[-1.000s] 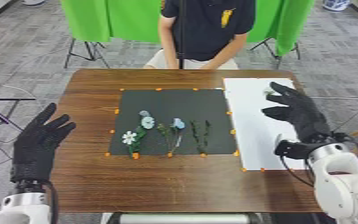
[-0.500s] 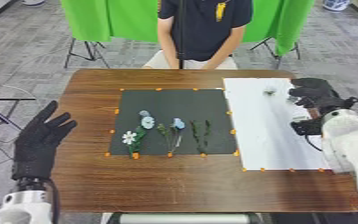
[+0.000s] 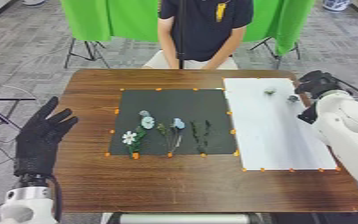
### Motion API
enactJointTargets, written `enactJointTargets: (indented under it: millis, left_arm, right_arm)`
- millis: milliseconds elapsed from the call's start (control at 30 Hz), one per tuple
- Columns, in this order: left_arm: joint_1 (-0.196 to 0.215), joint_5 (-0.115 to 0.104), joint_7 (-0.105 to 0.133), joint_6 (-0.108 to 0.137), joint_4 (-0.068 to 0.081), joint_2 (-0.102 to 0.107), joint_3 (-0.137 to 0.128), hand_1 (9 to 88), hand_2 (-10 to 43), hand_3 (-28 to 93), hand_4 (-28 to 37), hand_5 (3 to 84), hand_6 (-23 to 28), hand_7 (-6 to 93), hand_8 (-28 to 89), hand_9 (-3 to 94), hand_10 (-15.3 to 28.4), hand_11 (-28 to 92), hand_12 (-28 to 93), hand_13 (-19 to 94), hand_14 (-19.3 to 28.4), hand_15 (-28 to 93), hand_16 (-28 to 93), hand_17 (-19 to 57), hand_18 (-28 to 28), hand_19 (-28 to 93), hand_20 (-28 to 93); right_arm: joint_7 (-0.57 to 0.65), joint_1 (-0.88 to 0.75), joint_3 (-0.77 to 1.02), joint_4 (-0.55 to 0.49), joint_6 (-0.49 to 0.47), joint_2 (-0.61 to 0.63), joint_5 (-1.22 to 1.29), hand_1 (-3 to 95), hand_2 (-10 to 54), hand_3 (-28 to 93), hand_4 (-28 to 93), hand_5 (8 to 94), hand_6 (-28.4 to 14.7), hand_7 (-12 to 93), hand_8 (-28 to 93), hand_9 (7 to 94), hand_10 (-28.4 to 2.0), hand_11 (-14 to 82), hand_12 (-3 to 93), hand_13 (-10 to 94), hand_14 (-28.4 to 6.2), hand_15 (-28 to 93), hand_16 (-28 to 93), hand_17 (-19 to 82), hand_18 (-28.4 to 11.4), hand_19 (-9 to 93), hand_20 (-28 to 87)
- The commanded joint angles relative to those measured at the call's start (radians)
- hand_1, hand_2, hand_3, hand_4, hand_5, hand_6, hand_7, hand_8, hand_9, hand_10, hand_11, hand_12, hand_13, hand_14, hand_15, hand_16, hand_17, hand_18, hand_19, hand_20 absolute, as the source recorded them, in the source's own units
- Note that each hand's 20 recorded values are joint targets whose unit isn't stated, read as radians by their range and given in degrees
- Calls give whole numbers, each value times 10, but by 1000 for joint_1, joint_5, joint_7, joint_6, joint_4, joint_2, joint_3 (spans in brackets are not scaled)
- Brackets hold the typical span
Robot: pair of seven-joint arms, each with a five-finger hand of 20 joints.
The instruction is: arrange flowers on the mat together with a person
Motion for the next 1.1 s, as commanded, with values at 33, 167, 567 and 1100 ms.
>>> enactJointTargets:
  millis: [33,167,567,1100]
  left_arm:
    - [-16,4,-11,-17,13,-12,19,223,61,763,-283,387,62,119,-90,397,190,237,111,298,278,513,-80,-76,249,508,207]
    - [-20,4,-14,-21,15,-12,21,223,61,763,-283,387,62,119,-89,397,189,237,112,298,278,513,-79,-76,249,508,208]
    - [-46,26,-54,-38,21,-24,16,224,60,765,-283,386,61,121,-90,397,189,238,112,298,278,514,-79,-75,249,508,208]
    - [-50,61,-108,-67,24,-61,5,225,61,763,-283,386,62,120,-90,396,190,239,111,297,278,515,-80,-75,249,509,208]
  right_arm:
    - [15,24,-32,41,-52,-76,-46,343,-51,800,-270,405,48,192,-137,422,-123,90,148,492,-119,413,111,155,-249,622,160]
    - [37,27,-40,53,-64,-90,-55,346,-51,799,-272,404,48,192,-137,425,-123,92,148,494,-117,412,111,155,-250,627,157]
    - [72,37,-30,100,-142,-121,-76,341,-49,798,-274,400,48,193,-136,421,-124,92,147,491,-116,408,109,157,-246,625,141]
    - [4,-82,-20,91,-146,-148,-180,670,-95,650,-281,782,22,251,-4,766,-82,59,284,764,37,210,341,425,42,927,-169]
